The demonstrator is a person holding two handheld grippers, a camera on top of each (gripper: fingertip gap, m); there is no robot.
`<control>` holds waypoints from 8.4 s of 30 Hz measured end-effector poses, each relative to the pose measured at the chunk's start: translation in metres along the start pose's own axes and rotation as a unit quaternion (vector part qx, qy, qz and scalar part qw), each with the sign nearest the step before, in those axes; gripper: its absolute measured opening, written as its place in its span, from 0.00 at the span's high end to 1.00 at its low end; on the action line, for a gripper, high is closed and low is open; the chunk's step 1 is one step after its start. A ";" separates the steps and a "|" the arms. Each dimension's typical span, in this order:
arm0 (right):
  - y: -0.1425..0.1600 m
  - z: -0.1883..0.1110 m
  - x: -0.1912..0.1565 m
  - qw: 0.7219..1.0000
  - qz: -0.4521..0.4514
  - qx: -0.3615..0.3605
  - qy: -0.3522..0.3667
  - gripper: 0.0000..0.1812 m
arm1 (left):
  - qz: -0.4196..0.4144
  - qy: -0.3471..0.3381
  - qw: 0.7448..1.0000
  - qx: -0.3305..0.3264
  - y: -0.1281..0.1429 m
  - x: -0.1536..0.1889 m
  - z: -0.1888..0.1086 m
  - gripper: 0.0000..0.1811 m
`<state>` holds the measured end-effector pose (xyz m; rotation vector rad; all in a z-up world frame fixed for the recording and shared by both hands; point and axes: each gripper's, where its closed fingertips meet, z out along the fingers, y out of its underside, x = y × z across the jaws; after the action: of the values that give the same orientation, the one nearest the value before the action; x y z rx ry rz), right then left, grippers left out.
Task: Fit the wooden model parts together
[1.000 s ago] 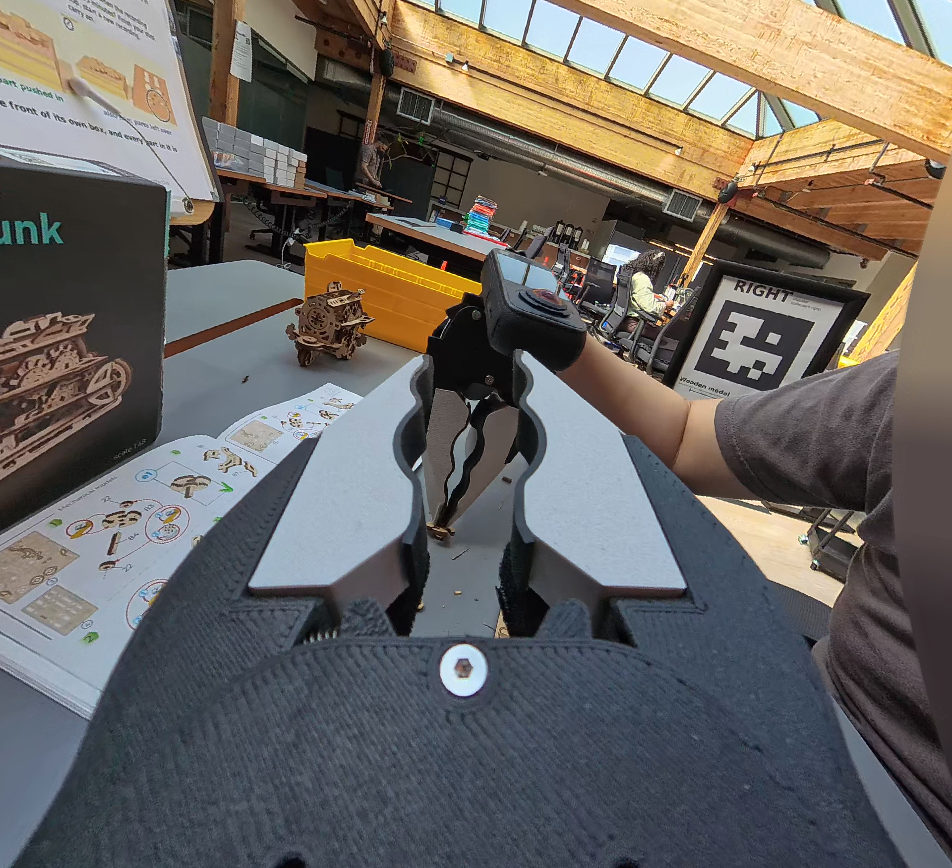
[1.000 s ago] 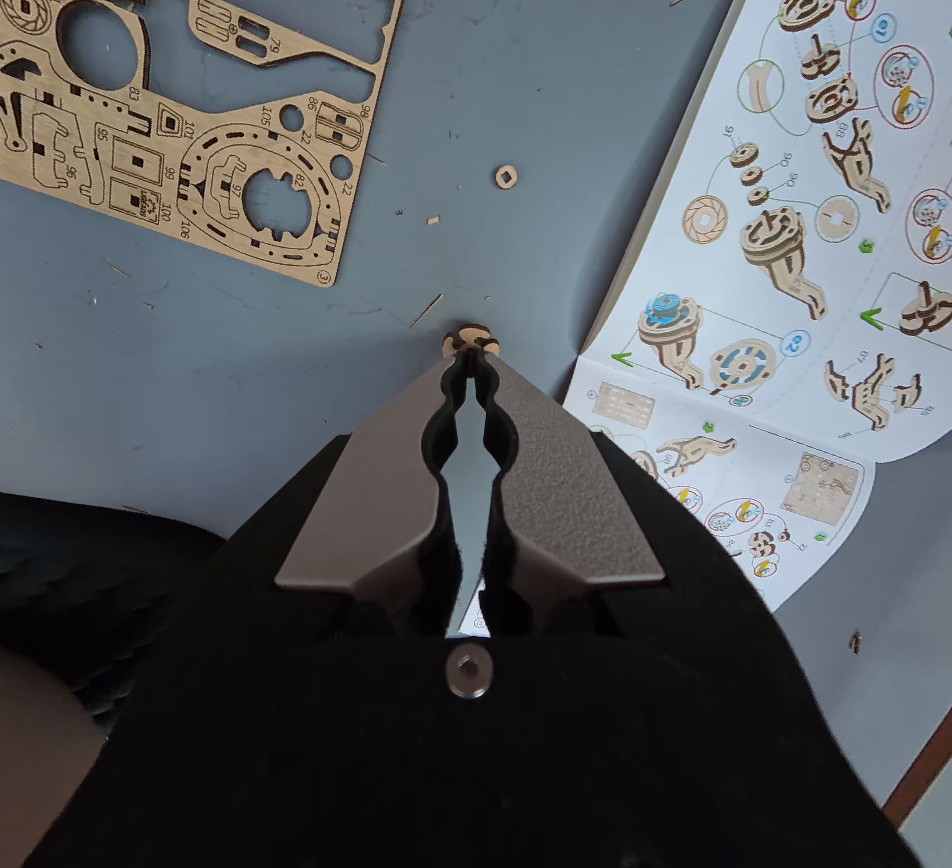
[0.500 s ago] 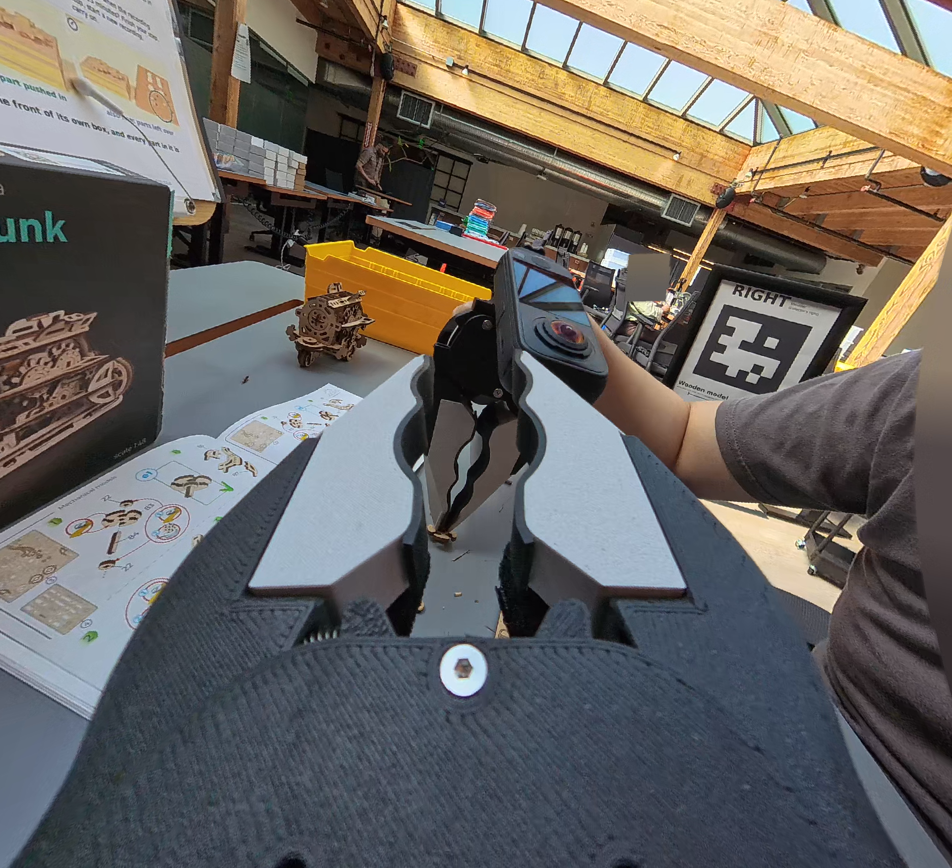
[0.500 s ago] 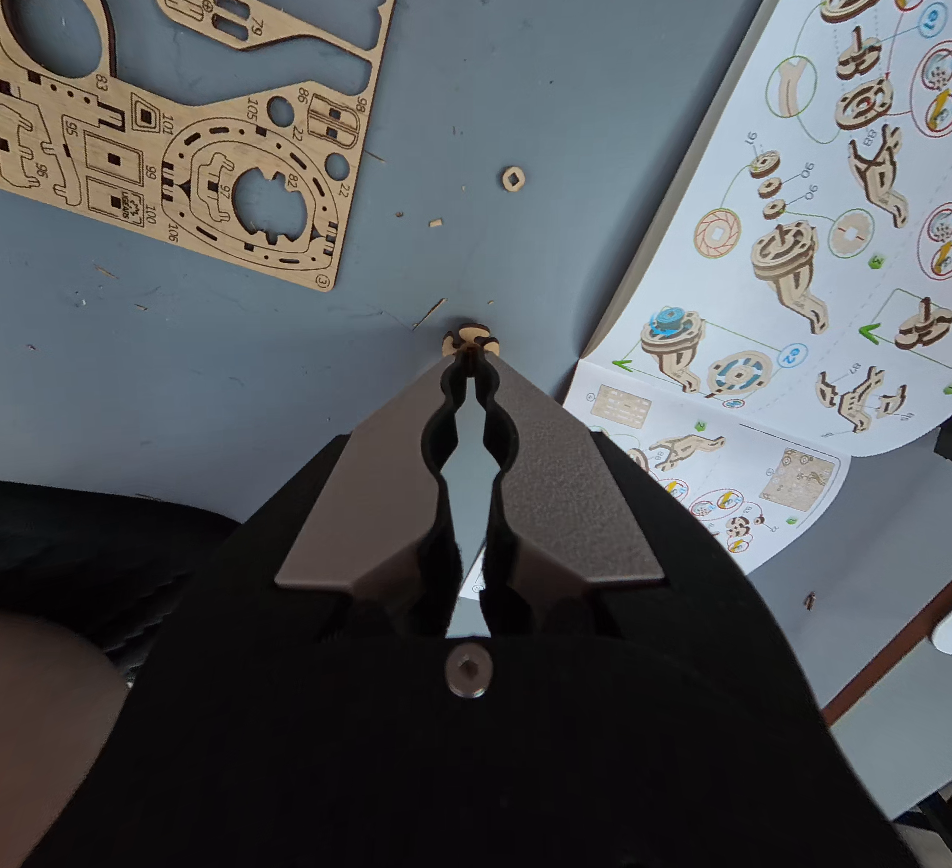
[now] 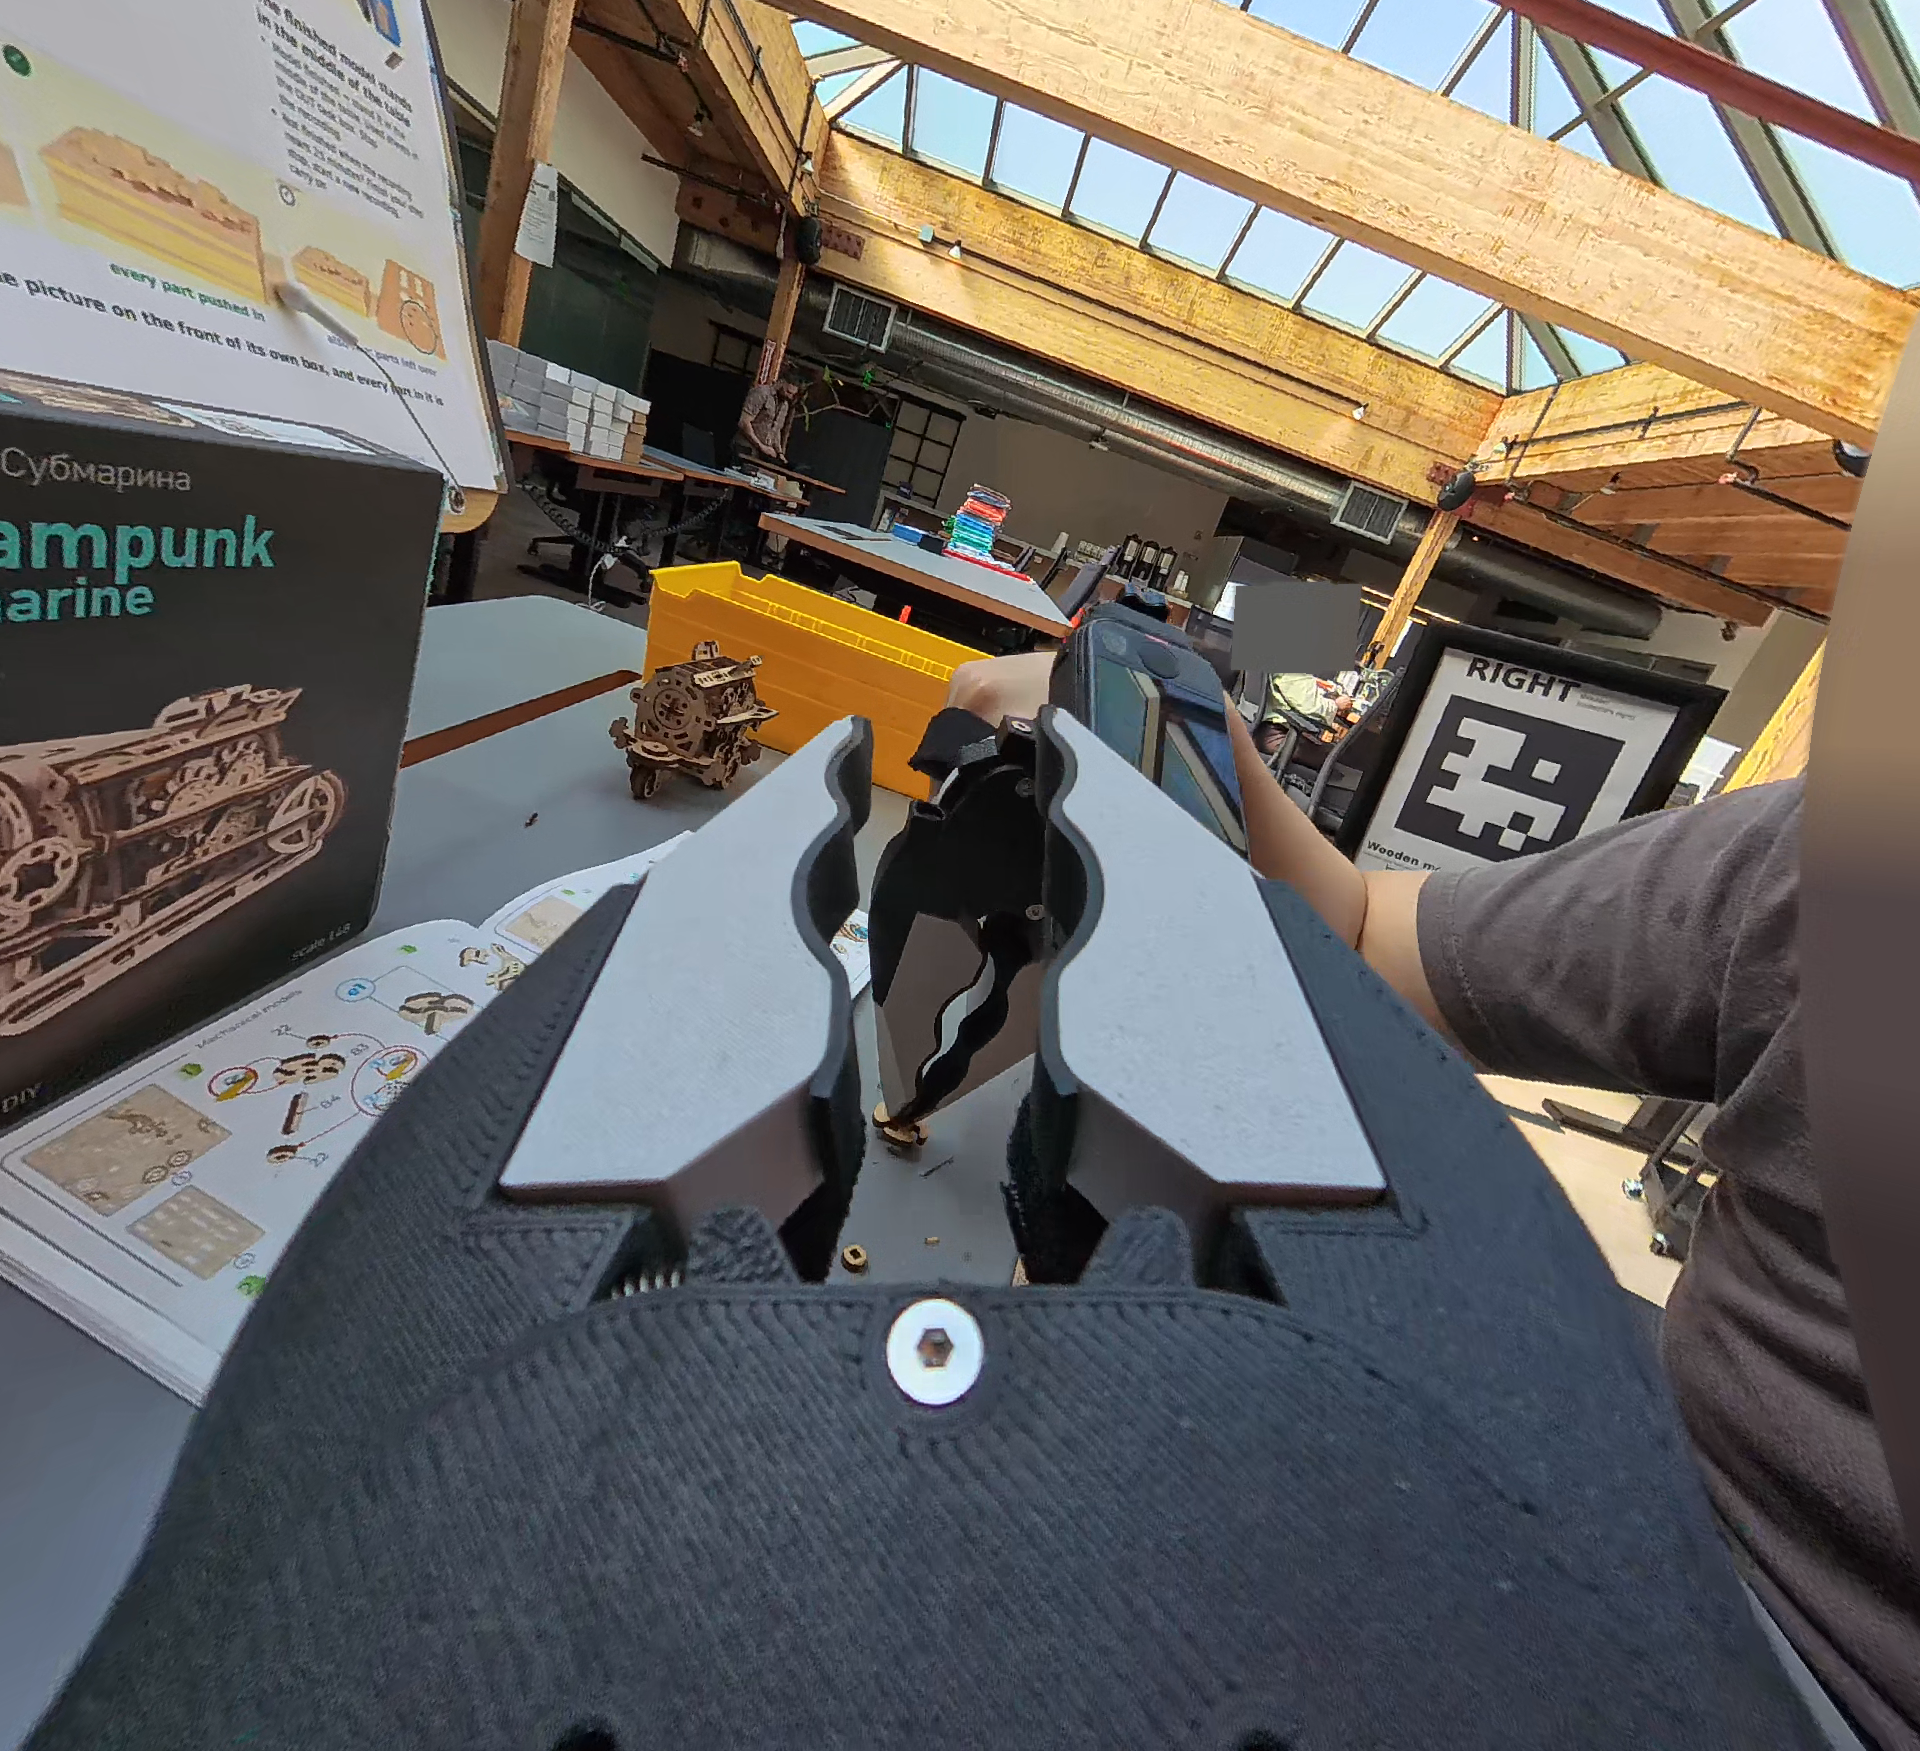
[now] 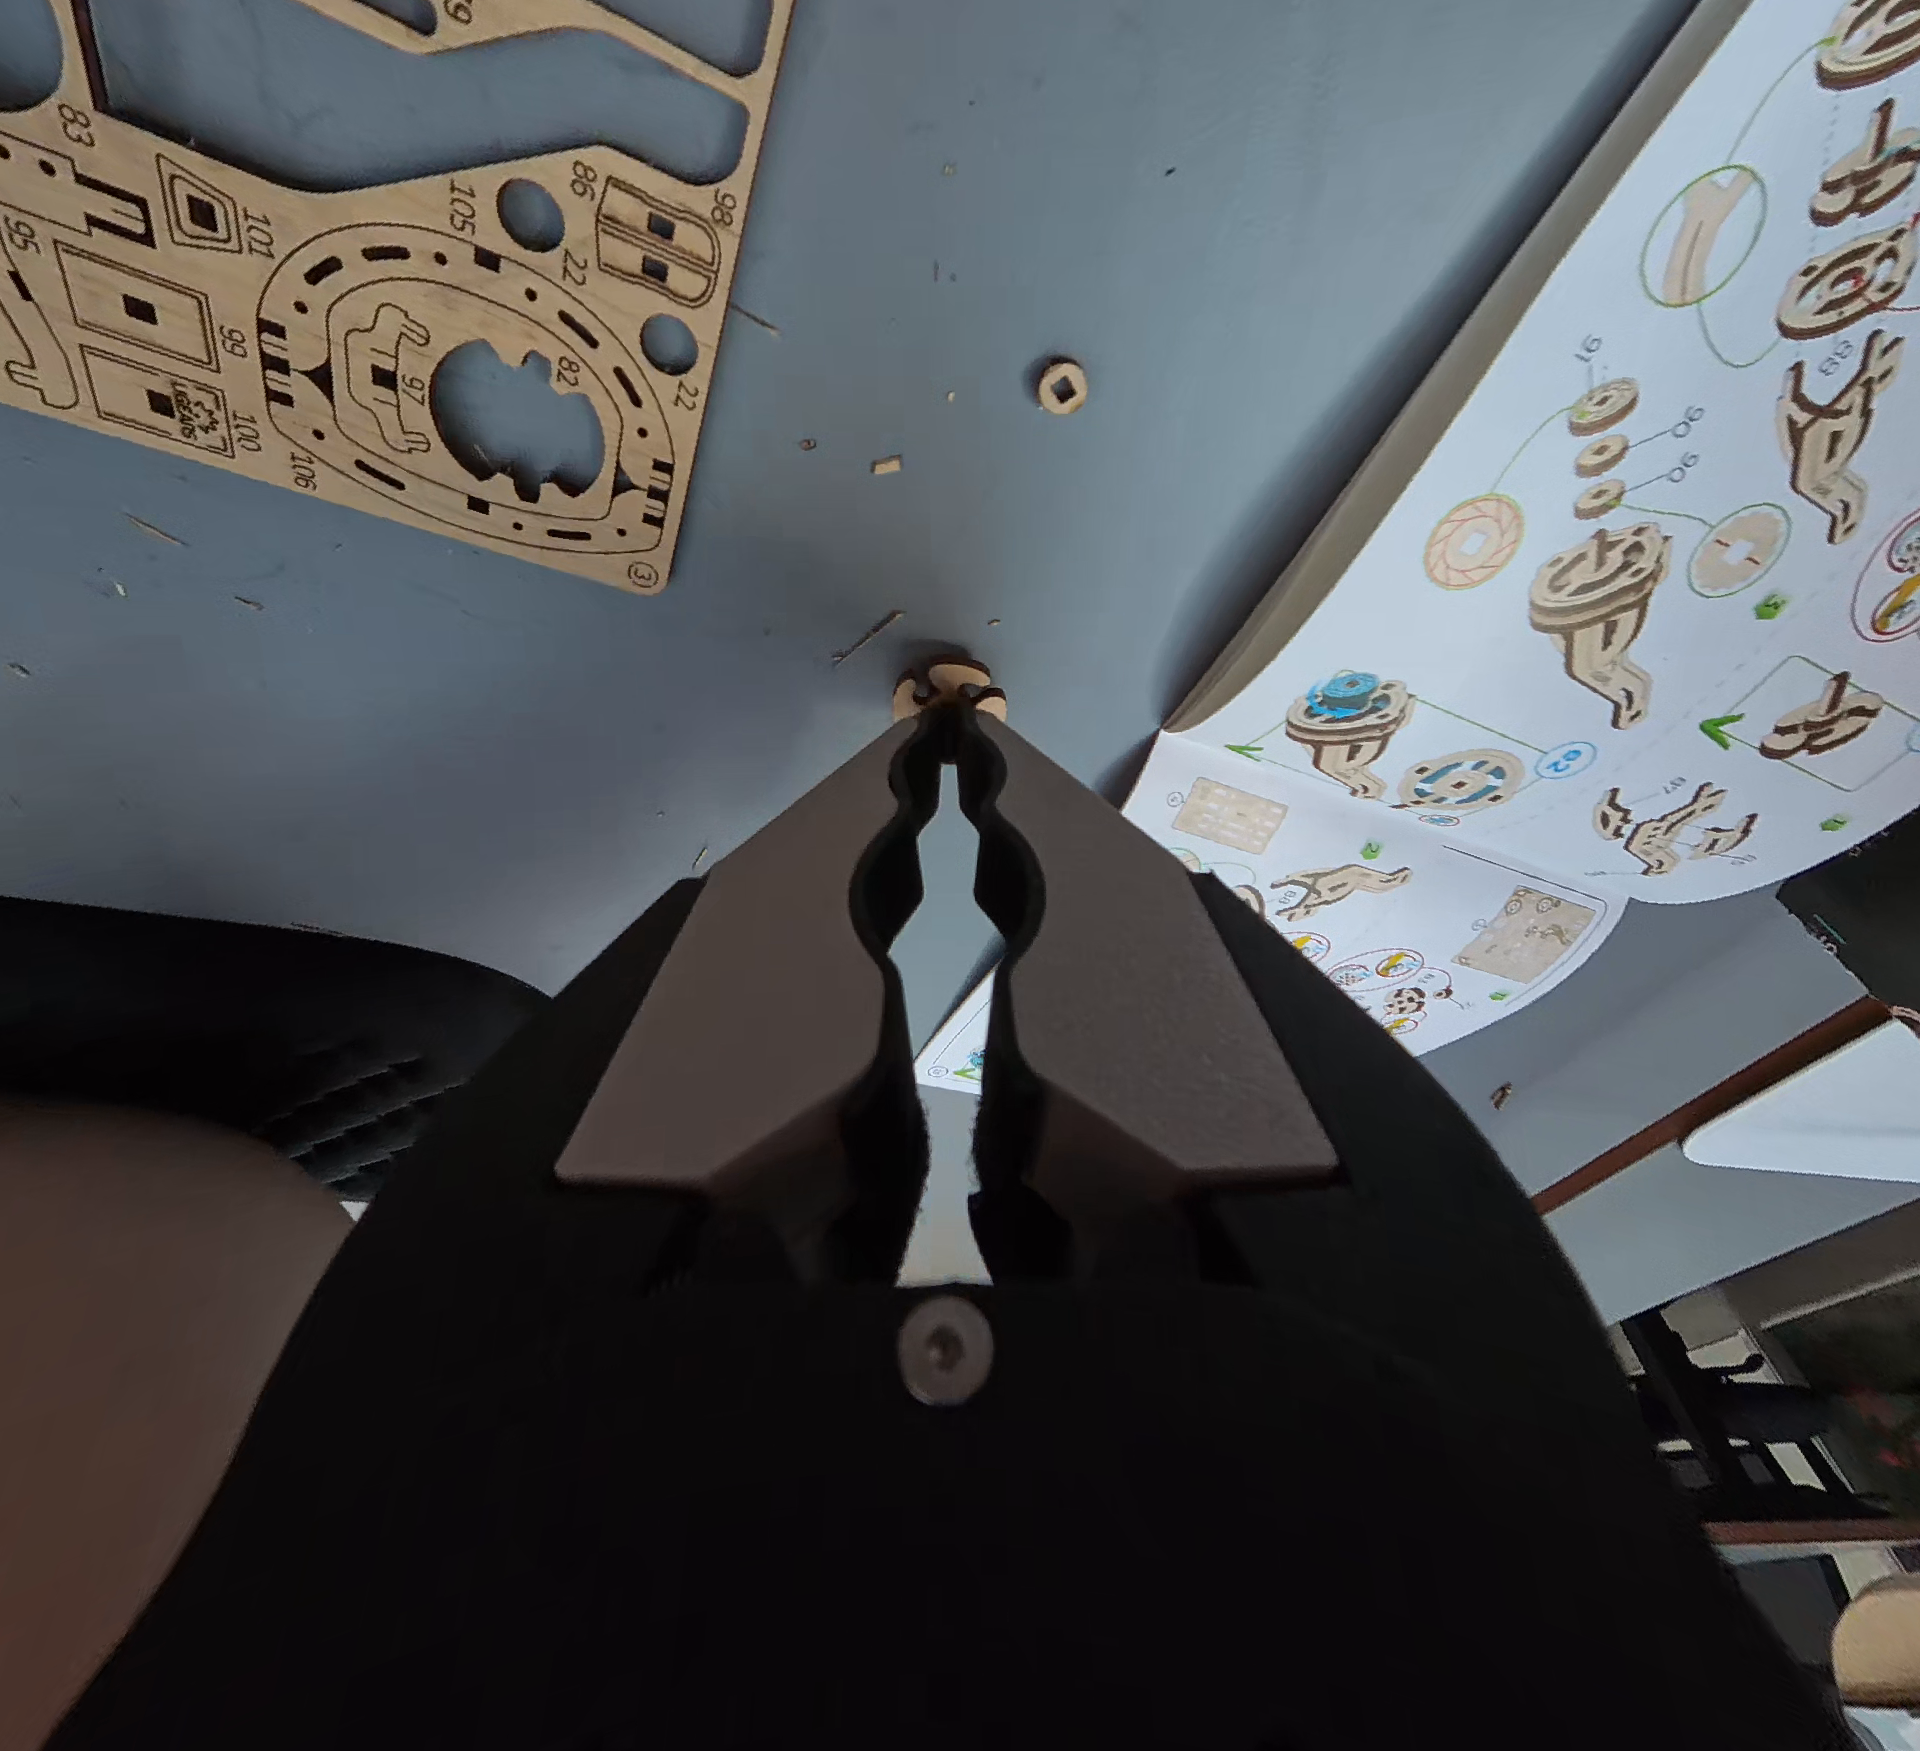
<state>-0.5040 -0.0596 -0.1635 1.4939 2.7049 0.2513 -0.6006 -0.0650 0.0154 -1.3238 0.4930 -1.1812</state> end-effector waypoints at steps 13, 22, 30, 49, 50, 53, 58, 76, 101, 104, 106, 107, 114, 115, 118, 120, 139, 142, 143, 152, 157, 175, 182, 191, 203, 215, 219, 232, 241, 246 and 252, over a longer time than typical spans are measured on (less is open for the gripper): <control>0.000 0.000 -0.001 0.997 0.005 0.022 -0.068 0.99 | -0.001 -0.001 1.000 0.009 -0.004 -0.001 -0.003 0.84; -0.001 0.000 0.000 0.999 -0.020 -0.035 -0.006 0.99 | -0.003 0.000 1.000 0.010 -0.005 0.000 -0.003 0.84; -0.002 0.002 0.000 1.000 -0.002 0.004 -0.028 0.99 | -0.001 0.001 1.000 0.007 -0.003 0.001 -0.002 0.84; -0.001 0.001 -0.001 0.998 -0.001 0.065 -0.022 0.98 | -0.009 0.005 1.000 -0.006 0.005 0.000 0.001 0.84; 0.000 0.001 -0.001 0.997 -0.002 0.069 -0.023 0.98 | -0.009 0.005 1.000 -0.007 0.005 0.000 0.001 0.84; -0.004 -0.005 0.001 0.992 -0.012 0.120 -0.022 0.98 | -0.008 0.004 1.000 -0.007 0.006 0.000 0.000 0.84; -0.012 -0.053 -0.004 0.939 -0.004 0.338 -0.057 0.99 | -0.015 0.002 1.000 0.008 0.000 -0.003 -0.004 0.84; -0.002 -0.102 -0.021 0.806 -0.008 0.569 -0.160 0.99 | -0.016 0.028 0.998 -0.061 0.028 0.005 0.008 0.84; 0.010 -0.009 0.001 0.991 0.042 0.124 0.037 0.98 | -0.034 0.004 0.981 -0.193 0.086 -0.002 0.022 0.83; 0.004 -0.005 -0.001 0.993 0.027 0.114 0.032 0.98 | -0.039 0.002 0.982 -0.184 0.082 -0.004 0.020 0.83; 0.001 -0.005 -0.002 0.993 0.023 0.115 0.028 0.98 | -0.038 0.000 0.983 -0.182 0.080 -0.005 0.020 0.84; 0.000 -0.005 -0.001 0.993 0.023 0.113 0.027 0.98 | -0.037 0.000 0.983 -0.181 0.080 -0.005 0.019 0.84; 0.001 0.001 0.000 0.995 0.022 0.095 0.023 0.98 | -0.036 0.002 0.982 -0.187 0.082 -0.004 0.020 0.84; 0.000 0.001 0.000 0.995 0.023 0.096 0.022 0.98 | -0.036 0.002 0.982 -0.186 0.082 -0.004 0.020 0.84; -0.001 0.001 0.000 0.995 0.021 0.097 0.023 0.98 | -0.037 0.002 0.982 -0.185 0.082 -0.005 0.020 0.84; -0.001 0.000 0.000 0.995 0.024 0.099 0.023 0.95 | -0.038 0.002 0.982 -0.185 0.082 -0.005 0.020 0.84; 0.013 -0.022 0.004 0.919 0.105 0.347 0.155 0.92 | -0.048 0.009 0.981 -0.190 0.087 -0.005 0.022 0.84; 0.007 -0.017 0.004 0.927 0.096 0.339 0.127 0.92 | -0.044 0.009 0.979 -0.198 0.091 -0.004 0.023 0.84; 0.007 -0.015 0.004 0.936 0.085 0.319 0.123 0.92 | -0.043 0.010 0.979 -0.198 0.091 -0.003 0.023 0.84; 0.000 -0.019 0.003 0.967 0.066 0.238 0.059 0.92 | -0.046 0.010 0.980 -0.194 0.089 -0.006 0.021 0.84; -0.003 -0.010 0.002 0.972 0.069 0.220 0.049 0.95 | -0.046 0.010 0.980 -0.194 0.089 -0.006 0.021 0.84; -0.003 -0.008 0.003 0.975 0.068 0.206 0.041 0.99 | -0.047 0.011 0.980 -0.193 0.088 -0.006 0.022 0.84; -0.002 -0.004 0.003 0.982 0.067 0.177 0.026 0.99 | -0.047 0.010 0.981 -0.190 0.087 -0.006 0.022 0.84; -0.005 -0.004 -0.001 0.984 0.053 0.170 0.016 0.99 | -0.047 0.010 0.981 -0.190 0.087 -0.006 0.022 0.84; -0.006 -0.003 -0.001 0.994 0.033 0.099 -0.010 0.99 | -0.043 -0.009 0.988 -0.150 0.069 -0.015 0.016 0.84; -0.006 -0.003 -0.001 0.996 0.022 0.070 0.049 0.99 | -0.043 -0.028 0.992 -0.113 0.053 -0.023 0.010 0.84; -0.006 -0.003 -0.001 0.995 0.032 0.097 0.014 0.99 | -0.046 -0.026 0.992 -0.113 0.054 -0.022 0.010 0.84; -0.005 -0.008 0.003 0.953 0.057 0.282 -0.096 0.99 | -0.048 -0.022 0.992 -0.112 0.052 -0.022 0.010 0.84; -0.006 -0.013 0.001 0.944 0.059 0.306 -0.112 0.99 | -0.048 -0.020 0.992 -0.113 0.052 -0.021 0.010 0.84; -0.012 -0.019 -0.004 0.931 0.069 0.327 -0.147 0.99 | -0.047 -0.020 0.992 -0.112 0.052 -0.021 0.010 0.84; -0.014 -0.039 -0.008 0.885 0.083 0.409 -0.207 0.99 | -0.046 -0.019 0.992 -0.114 0.052 -0.020 0.011 0.84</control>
<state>-0.5161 -0.0784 -0.1272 1.6519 2.3980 -1.2057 -0.5797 -0.0522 -0.0359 -1.5769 0.5575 -1.1991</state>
